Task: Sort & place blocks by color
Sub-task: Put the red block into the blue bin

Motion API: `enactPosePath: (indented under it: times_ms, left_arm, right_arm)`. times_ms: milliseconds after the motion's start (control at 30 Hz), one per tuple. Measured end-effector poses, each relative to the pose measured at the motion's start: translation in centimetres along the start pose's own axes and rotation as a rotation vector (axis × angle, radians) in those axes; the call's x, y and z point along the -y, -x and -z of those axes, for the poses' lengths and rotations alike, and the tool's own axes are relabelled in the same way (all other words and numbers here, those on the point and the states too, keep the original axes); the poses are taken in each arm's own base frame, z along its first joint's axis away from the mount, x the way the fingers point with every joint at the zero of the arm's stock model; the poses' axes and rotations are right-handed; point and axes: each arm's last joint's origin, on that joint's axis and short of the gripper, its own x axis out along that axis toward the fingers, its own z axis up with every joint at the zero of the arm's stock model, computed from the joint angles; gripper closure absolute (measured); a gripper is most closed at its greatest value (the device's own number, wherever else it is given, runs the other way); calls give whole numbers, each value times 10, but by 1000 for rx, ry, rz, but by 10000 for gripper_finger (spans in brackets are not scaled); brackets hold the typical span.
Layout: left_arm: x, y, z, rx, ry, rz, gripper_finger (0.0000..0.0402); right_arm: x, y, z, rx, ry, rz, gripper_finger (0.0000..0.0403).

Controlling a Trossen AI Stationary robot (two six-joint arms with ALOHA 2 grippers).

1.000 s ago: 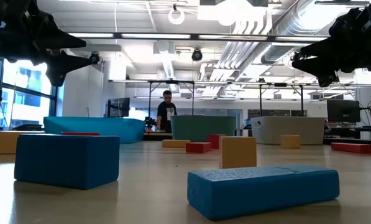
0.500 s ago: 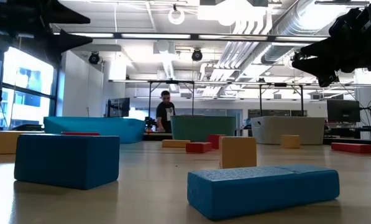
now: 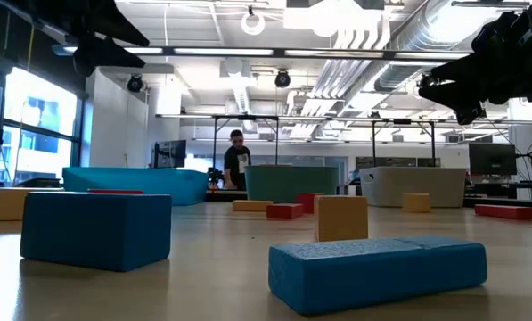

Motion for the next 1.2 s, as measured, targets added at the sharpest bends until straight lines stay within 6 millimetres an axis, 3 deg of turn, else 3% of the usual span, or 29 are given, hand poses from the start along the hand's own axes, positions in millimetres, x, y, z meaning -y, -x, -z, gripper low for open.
enactPosePath:
  times_ms: [333,667,1200]
  left_arm:
    - [11,-26,-4,-229,-27,-22,170]
    - [14,-56,20,-501,-38,-49,170]
    - [17,-97,56,-749,-33,-166,170]
  right_arm:
    - [0,0,0,0,0,0,195]
    - [0,0,0,0,0,0,195]
    - [0,0,0,0,0,0,195]
